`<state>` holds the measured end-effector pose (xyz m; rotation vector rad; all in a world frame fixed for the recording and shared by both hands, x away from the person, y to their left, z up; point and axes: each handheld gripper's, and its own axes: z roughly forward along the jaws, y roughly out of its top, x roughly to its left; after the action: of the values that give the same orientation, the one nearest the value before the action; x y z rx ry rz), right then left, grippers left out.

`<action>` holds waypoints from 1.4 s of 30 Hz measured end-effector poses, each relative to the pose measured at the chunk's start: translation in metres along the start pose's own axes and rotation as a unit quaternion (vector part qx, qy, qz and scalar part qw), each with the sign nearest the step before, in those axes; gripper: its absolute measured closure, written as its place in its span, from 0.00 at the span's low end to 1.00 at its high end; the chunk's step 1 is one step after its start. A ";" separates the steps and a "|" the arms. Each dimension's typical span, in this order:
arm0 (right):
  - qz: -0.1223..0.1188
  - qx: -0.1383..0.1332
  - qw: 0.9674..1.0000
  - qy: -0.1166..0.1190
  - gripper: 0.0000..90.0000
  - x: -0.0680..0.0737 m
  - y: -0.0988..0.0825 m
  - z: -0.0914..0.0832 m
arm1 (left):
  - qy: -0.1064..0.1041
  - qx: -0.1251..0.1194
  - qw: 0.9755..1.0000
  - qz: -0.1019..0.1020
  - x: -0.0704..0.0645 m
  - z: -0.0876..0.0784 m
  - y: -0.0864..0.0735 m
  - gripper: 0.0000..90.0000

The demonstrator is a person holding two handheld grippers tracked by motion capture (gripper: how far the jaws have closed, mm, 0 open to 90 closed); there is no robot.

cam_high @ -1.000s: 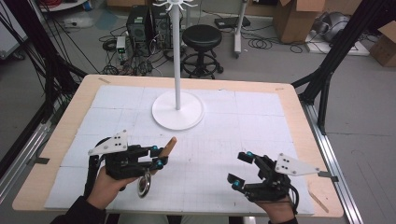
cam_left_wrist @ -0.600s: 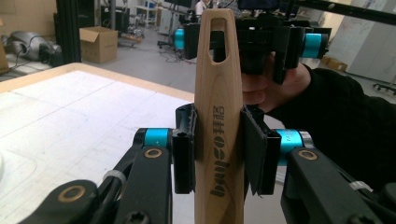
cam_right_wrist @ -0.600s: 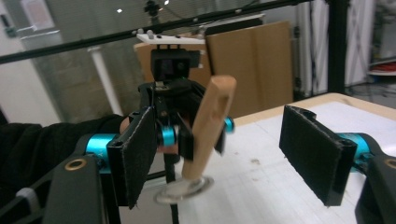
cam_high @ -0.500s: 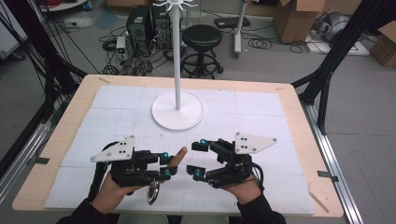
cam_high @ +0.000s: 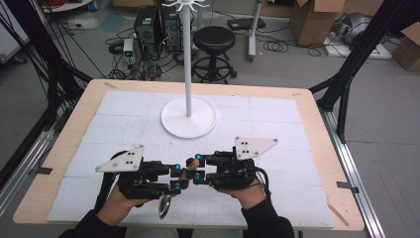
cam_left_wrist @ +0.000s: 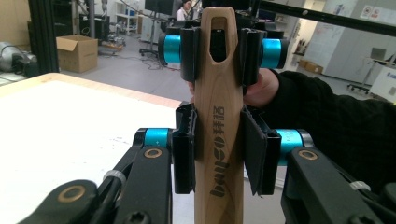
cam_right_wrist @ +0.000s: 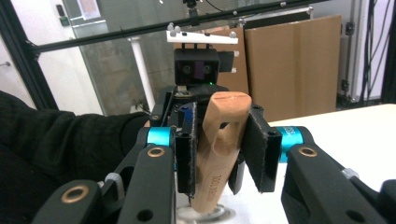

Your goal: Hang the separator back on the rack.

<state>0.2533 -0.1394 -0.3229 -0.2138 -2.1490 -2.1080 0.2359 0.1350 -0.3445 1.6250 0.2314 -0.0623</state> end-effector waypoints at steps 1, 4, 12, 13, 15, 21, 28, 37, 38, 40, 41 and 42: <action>0.004 0.001 1.000 -0.003 0.76 0.000 0.000 0.000 | 0.000 0.000 1.000 0.000 0.000 0.000 0.000 0.75; 0.023 0.006 0.999 -0.022 0.77 0.001 0.000 0.001 | 0.019 0.003 1.000 -0.014 0.002 0.000 -0.001 0.73; 0.023 0.032 0.992 -0.120 0.77 0.008 0.009 0.004 | 0.081 0.025 0.996 -0.032 0.005 0.002 -0.009 0.47; 0.023 0.032 0.992 -0.120 0.77 0.008 0.009 0.004 | 0.081 0.025 0.996 -0.032 0.005 0.002 -0.009 0.46; 0.025 0.034 0.988 -0.151 0.77 0.013 0.013 0.004 | 0.091 0.027 0.995 -0.030 0.003 0.004 -0.009 0.46; 0.021 0.035 0.979 -0.201 0.77 0.023 0.020 0.009 | 0.107 0.042 0.993 -0.014 -0.001 0.013 -0.007 0.45; 0.032 0.020 0.966 -0.255 0.77 0.032 0.030 0.016 | 0.141 0.056 0.988 0.001 -0.004 0.022 -0.004 0.52; 0.057 0.007 0.963 -0.263 0.77 0.032 0.022 0.015 | 0.150 0.076 0.986 0.007 -0.005 0.028 -0.006 0.73; 0.059 0.006 0.963 -0.262 0.77 0.031 0.021 0.015 | 0.152 0.083 0.985 0.012 -0.006 0.029 -0.006 0.77; 0.064 0.007 0.963 -0.263 0.77 0.031 0.019 0.015 | 0.157 0.090 0.983 0.005 -0.006 0.029 -0.006 0.78; 0.064 0.007 0.963 -0.263 0.77 0.031 0.019 0.015 | 0.157 0.090 0.983 0.005 -0.006 0.029 -0.006 0.78; 0.065 0.009 0.963 -0.263 0.77 0.032 0.018 0.015 | 0.157 0.095 0.983 0.009 -0.006 0.028 -0.006 0.78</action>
<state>0.2254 -0.1239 -0.2995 -0.9850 -2.3275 -2.1306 0.2314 0.1068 -0.3517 1.8235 0.4640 0.1935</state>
